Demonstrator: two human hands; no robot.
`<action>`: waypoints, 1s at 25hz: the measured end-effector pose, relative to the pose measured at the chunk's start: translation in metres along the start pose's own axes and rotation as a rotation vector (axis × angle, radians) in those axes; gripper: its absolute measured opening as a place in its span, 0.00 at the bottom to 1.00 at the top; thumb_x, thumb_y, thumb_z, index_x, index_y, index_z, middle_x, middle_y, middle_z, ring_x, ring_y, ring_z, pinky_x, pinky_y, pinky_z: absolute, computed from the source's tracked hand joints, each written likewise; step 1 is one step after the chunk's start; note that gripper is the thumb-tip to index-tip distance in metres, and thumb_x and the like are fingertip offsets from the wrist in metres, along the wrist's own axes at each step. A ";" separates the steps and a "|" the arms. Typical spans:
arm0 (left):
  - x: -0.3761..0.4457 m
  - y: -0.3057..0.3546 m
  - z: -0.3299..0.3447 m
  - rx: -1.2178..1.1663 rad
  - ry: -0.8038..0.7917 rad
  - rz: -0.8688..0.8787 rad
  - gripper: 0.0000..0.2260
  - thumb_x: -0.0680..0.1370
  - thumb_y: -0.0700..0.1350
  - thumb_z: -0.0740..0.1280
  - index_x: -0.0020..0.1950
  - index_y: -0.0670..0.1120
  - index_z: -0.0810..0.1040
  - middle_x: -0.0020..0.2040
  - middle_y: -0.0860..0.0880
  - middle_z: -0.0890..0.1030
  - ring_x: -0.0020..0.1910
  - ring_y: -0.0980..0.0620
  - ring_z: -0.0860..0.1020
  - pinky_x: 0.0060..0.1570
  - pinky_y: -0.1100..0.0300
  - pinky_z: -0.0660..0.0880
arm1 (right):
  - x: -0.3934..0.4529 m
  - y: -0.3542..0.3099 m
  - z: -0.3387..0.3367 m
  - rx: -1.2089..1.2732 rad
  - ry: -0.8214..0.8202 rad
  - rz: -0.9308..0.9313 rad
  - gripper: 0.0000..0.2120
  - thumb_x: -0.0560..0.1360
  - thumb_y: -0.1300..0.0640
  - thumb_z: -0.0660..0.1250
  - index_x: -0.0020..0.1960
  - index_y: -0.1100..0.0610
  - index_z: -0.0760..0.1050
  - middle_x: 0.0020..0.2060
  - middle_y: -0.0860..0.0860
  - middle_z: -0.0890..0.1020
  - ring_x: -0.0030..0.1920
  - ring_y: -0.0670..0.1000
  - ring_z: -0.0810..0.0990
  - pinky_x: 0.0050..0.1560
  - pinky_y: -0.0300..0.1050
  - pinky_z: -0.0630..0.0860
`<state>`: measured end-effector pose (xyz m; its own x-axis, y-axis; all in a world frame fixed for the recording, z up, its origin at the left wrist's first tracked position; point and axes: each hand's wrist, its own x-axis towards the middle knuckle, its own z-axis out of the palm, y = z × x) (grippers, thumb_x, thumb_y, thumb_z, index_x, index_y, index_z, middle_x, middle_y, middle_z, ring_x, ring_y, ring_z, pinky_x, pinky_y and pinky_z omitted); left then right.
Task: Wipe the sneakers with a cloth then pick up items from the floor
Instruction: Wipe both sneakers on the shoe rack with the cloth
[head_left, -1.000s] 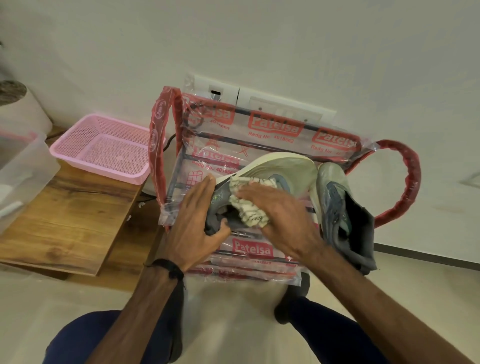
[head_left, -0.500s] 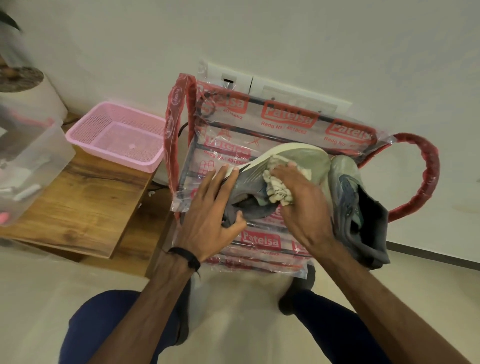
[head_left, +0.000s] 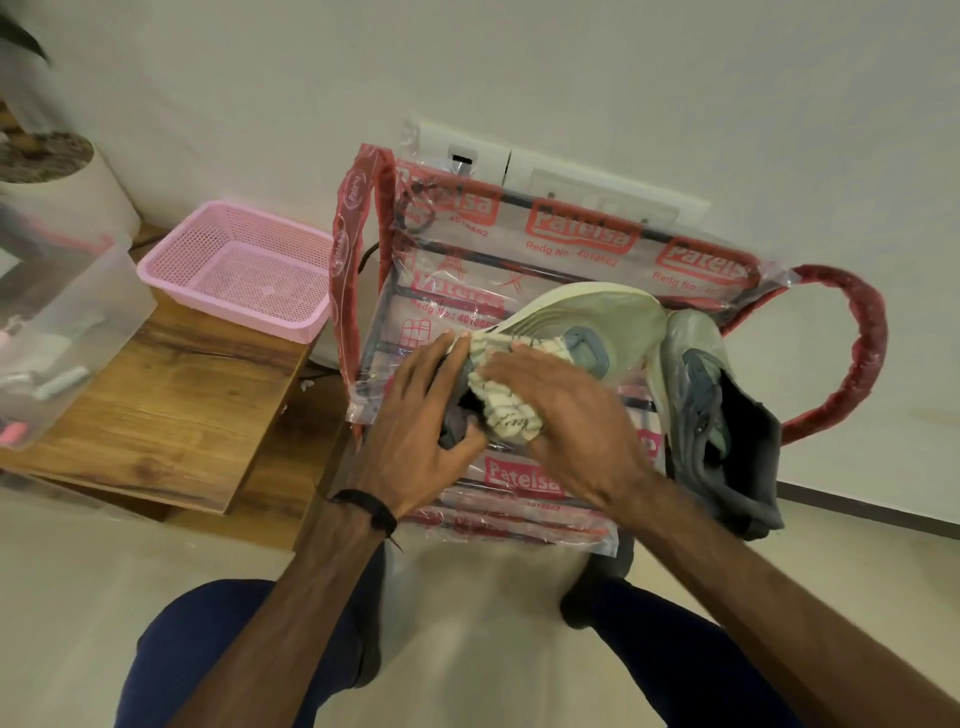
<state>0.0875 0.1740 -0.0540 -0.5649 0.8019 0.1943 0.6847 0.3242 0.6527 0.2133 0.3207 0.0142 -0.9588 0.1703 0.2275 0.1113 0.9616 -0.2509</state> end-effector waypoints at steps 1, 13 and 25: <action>0.000 0.001 0.000 0.003 0.000 0.004 0.38 0.76 0.61 0.59 0.82 0.53 0.49 0.82 0.52 0.52 0.80 0.47 0.51 0.75 0.48 0.56 | 0.004 0.014 -0.007 -0.030 0.027 0.036 0.22 0.75 0.54 0.71 0.69 0.52 0.76 0.67 0.51 0.79 0.71 0.52 0.73 0.72 0.56 0.68; -0.001 0.010 -0.002 -0.048 0.040 -0.032 0.41 0.77 0.52 0.68 0.82 0.47 0.49 0.81 0.51 0.54 0.80 0.52 0.50 0.78 0.50 0.57 | 0.008 0.030 -0.055 0.682 0.318 0.604 0.12 0.77 0.59 0.71 0.58 0.48 0.80 0.52 0.42 0.85 0.55 0.43 0.82 0.61 0.51 0.78; -0.002 0.009 -0.001 -0.009 0.062 -0.005 0.42 0.75 0.52 0.70 0.82 0.48 0.49 0.81 0.53 0.54 0.78 0.58 0.47 0.74 0.62 0.47 | 0.010 0.000 -0.013 -0.151 0.448 0.362 0.21 0.78 0.57 0.69 0.70 0.51 0.70 0.66 0.55 0.71 0.63 0.48 0.70 0.51 0.48 0.78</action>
<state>0.0945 0.1749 -0.0479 -0.5956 0.7679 0.2359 0.6780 0.3230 0.6603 0.2069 0.3255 0.0286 -0.6526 0.5356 0.5360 0.4781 0.8398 -0.2572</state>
